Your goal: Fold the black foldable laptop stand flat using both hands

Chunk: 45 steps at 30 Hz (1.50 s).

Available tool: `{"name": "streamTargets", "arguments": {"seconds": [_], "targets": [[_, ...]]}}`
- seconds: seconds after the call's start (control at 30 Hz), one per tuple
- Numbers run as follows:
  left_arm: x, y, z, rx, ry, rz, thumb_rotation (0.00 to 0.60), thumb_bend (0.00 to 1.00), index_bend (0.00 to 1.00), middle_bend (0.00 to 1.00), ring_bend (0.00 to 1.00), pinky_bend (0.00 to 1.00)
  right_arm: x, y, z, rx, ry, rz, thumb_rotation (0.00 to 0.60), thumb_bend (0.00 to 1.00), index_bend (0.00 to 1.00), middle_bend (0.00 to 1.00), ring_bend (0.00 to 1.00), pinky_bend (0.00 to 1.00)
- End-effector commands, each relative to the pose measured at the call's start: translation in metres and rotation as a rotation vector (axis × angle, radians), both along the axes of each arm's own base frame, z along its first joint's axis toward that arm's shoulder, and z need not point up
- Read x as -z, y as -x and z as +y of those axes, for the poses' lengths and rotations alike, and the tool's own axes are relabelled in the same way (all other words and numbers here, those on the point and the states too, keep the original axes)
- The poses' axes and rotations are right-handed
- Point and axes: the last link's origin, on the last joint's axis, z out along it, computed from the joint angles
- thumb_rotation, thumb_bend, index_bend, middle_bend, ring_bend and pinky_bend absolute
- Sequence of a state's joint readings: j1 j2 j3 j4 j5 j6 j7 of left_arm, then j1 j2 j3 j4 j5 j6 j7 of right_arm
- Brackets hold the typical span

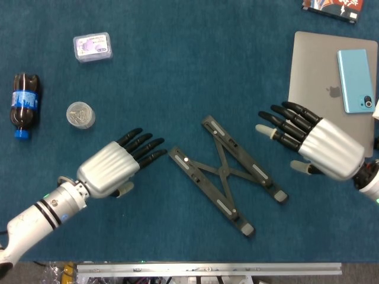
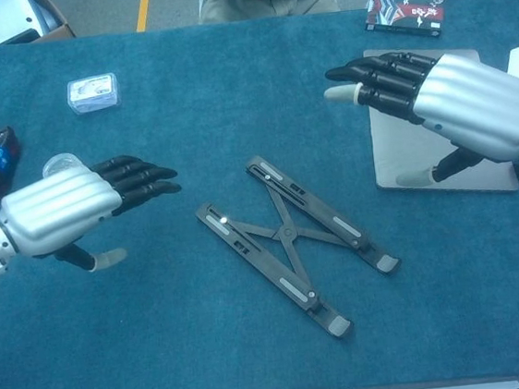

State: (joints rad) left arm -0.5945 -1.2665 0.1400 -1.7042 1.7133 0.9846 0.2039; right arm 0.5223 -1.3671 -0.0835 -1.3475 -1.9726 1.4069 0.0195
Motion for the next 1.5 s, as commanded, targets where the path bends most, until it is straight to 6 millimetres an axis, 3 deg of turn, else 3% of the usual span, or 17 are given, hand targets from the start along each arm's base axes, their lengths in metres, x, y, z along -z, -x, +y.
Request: {"name": "streamTargets", "arguments": {"seconds": [0.03,0.6,1.03,1.5], "targets": [[0.007,-0.003,-0.002,0.006,0.014,-0.002,0.600,0.32,0.00,0.00,0.00,0.01,0.001,0.003,0.000,-0.006,0.008,0.023,0.600,0.00,0.00,0.00,0.00,0.09],[0.050,-0.026,0.009,0.042,0.064,0.003,0.600,0.32,0.00,0.00,0.00,0.01,0.005,0.012,0.001,-0.007,0.025,0.060,0.600,0.00,0.00,0.00,0.00,0.05],[0.070,-0.049,0.017,0.079,0.116,0.032,0.600,0.32,0.00,0.00,0.00,0.00,0.007,0.019,-0.002,0.023,0.033,0.075,0.600,0.00,0.00,0.00,0.00,0.05],[0.082,-0.059,0.027,0.037,0.100,-0.029,0.600,0.32,0.00,0.00,0.00,0.00,0.047,0.008,-0.002,-0.198,0.082,0.184,0.600,0.00,0.00,0.00,0.00,0.00]]}}
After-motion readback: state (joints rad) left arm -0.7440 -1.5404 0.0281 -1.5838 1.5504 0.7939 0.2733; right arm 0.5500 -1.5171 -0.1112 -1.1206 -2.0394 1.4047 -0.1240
